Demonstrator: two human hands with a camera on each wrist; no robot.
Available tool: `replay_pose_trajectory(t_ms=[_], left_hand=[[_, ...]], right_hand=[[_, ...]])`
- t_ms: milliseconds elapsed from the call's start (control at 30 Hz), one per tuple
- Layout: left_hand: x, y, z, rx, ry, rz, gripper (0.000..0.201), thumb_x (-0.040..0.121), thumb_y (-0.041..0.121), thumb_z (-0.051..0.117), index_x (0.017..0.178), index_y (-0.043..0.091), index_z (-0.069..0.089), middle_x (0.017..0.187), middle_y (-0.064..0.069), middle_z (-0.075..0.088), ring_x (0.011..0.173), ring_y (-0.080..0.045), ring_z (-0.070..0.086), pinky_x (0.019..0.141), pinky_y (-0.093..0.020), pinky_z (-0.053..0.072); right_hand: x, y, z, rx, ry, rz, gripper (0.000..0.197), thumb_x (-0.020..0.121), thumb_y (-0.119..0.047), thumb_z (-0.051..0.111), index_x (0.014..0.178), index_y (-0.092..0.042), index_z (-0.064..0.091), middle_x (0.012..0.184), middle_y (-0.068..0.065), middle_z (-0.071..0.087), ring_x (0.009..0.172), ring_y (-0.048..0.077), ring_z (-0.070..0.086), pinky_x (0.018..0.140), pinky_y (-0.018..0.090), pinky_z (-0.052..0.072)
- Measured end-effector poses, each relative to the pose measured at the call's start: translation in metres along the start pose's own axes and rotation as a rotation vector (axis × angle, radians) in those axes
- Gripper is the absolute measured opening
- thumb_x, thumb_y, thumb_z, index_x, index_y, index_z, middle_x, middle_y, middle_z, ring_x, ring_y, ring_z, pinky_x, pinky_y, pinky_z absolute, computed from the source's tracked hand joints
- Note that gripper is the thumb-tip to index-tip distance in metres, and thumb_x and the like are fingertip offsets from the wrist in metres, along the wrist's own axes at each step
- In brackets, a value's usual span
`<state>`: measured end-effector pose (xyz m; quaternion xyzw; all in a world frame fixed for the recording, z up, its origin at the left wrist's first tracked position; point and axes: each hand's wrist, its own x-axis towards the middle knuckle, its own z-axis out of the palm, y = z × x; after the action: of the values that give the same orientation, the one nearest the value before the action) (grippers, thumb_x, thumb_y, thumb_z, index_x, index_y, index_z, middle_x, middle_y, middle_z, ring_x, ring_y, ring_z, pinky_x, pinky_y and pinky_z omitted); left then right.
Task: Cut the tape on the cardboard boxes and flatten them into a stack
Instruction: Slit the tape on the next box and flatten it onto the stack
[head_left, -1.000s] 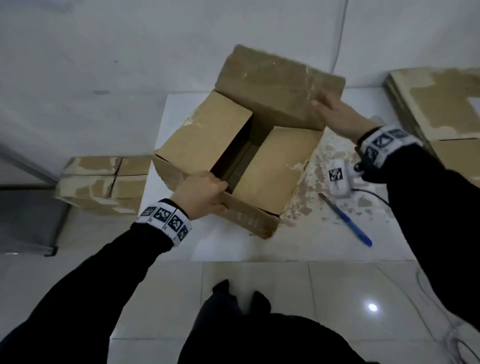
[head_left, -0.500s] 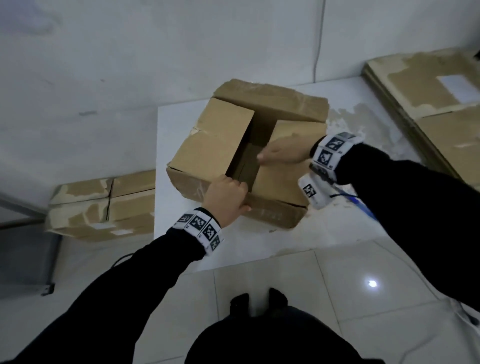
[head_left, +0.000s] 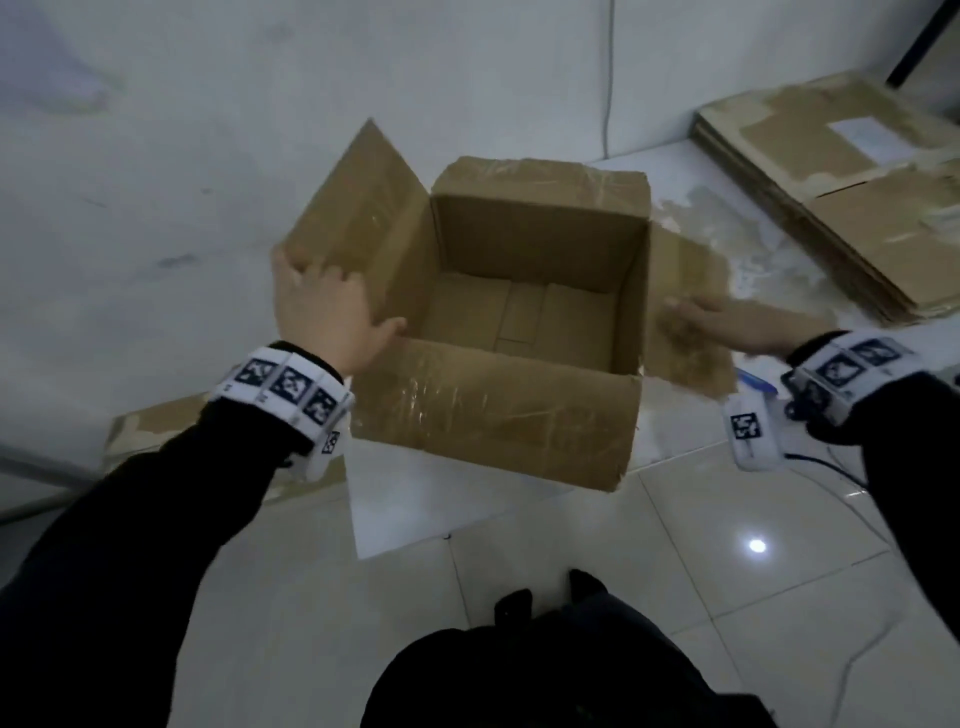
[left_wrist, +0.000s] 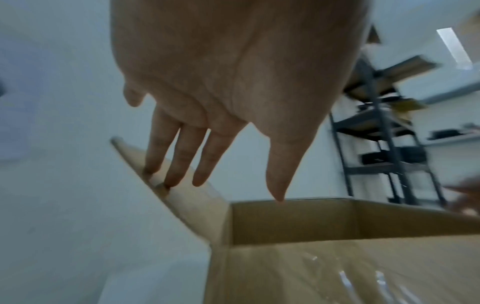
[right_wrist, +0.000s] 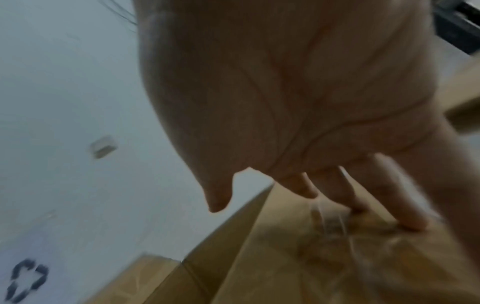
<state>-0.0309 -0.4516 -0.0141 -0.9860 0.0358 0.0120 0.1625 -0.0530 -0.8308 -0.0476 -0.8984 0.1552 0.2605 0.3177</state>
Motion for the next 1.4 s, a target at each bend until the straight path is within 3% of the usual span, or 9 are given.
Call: replay_pose_trajectory(t_ms=[167,367,600,767,833,1100,1200,1333,1400], left_hand=[[0.021,-0.027,0.045,-0.592,-0.547,-0.074,0.111,0.065,0.092,0.011,0.146,0.021,0.036,0.149,-0.011,0.04,0.135,-0.031,0.039,0.115,-0.051,0.017],[0.04,-0.023,0.007,-0.606,-0.452,-0.034,0.077,0.093,0.063,0.011,0.148,0.012,0.03,0.152,-0.017,0.031,0.139,-0.032,0.031,0.115,-0.043,0.022],[0.068,0.052,-0.083,-0.859,0.115,0.406,0.063,0.099,0.049,0.034,0.149,0.011,0.025,0.154,-0.006,0.029,0.14,-0.019,0.029,0.112,-0.025,0.021],[0.083,0.123,-0.11,-0.819,0.057,0.651,0.076,0.097,0.055,0.034,0.153,0.016,0.002,0.16,-0.007,-0.006,0.148,-0.02,-0.001,0.12,-0.042,0.006],[0.089,0.138,-0.111,-0.806,-0.001,0.655,0.079,0.095,0.055,0.037,0.153,0.017,-0.001,0.16,-0.007,-0.01,0.148,-0.024,-0.004,0.12,-0.044,0.005],[0.106,0.123,-0.095,-0.435,-0.147,0.658,0.077,0.083,0.06,0.056,0.147,0.022,0.032,0.152,-0.009,0.031,0.139,-0.028,0.027,0.113,-0.04,0.024],[0.108,0.094,-0.089,-0.394,-0.225,0.623,0.083,0.076,0.061,0.063,0.143,0.019,0.036,0.144,-0.009,0.039,0.128,-0.027,0.041,0.106,-0.038,0.035],[0.097,0.066,-0.071,-0.375,-0.274,0.572,0.08,0.076,0.053,0.069,0.139,0.017,0.035,0.137,-0.01,0.035,0.122,-0.028,0.044,0.102,-0.039,0.038],[0.09,0.063,-0.065,-0.422,-0.254,0.578,0.079,0.079,0.051,0.067,0.141,0.016,0.033,0.138,-0.01,0.035,0.123,-0.027,0.043,0.101,-0.036,0.037]], right_hand=[[0.023,-0.027,0.051,0.535,-0.073,0.066,0.049,0.098,-0.03,0.047,0.142,-0.018,0.03,0.14,0.011,0.043,0.109,0.036,0.055,0.063,0.047,0.059],[0.027,-0.028,0.045,0.7,0.233,-0.05,0.034,0.095,-0.013,0.039,0.129,-0.015,0.037,0.126,0.013,0.05,0.1,0.039,0.057,0.051,0.045,0.057],[0.03,-0.046,0.118,0.708,0.691,-0.201,0.079,0.091,-0.002,0.045,0.147,-0.001,-0.01,0.152,0.021,0.014,0.137,0.037,0.025,0.115,0.044,0.022],[0.027,-0.072,0.183,0.769,0.788,-0.197,0.089,0.086,0.002,0.05,0.148,-0.01,-0.013,0.156,0.019,-0.012,0.145,0.031,-0.005,0.118,0.033,-0.005],[0.028,-0.074,0.197,0.608,0.829,-0.274,0.09,0.081,0.002,0.055,0.147,0.0,-0.007,0.153,0.027,-0.011,0.144,0.037,-0.009,0.119,0.048,-0.002],[0.021,-0.039,0.212,0.464,0.723,-0.441,0.066,0.093,-0.049,0.04,0.143,-0.009,0.024,0.151,0.015,0.017,0.144,0.026,0.011,0.118,0.042,0.017],[0.013,-0.019,0.177,0.74,0.689,-0.375,0.054,0.095,-0.04,0.039,0.14,-0.012,0.026,0.137,0.008,0.037,0.12,0.017,0.043,0.103,0.036,0.038],[0.016,-0.019,0.108,0.774,0.38,-0.303,0.06,0.1,-0.05,0.01,0.136,-0.013,0.042,0.13,-0.003,0.048,0.121,0.007,0.044,0.093,0.009,0.035],[0.025,-0.028,0.079,0.882,0.285,-0.344,0.07,0.098,-0.051,-0.001,0.146,-0.012,0.031,0.147,0.0,0.039,0.132,0.011,0.039,0.102,0.017,0.033]])
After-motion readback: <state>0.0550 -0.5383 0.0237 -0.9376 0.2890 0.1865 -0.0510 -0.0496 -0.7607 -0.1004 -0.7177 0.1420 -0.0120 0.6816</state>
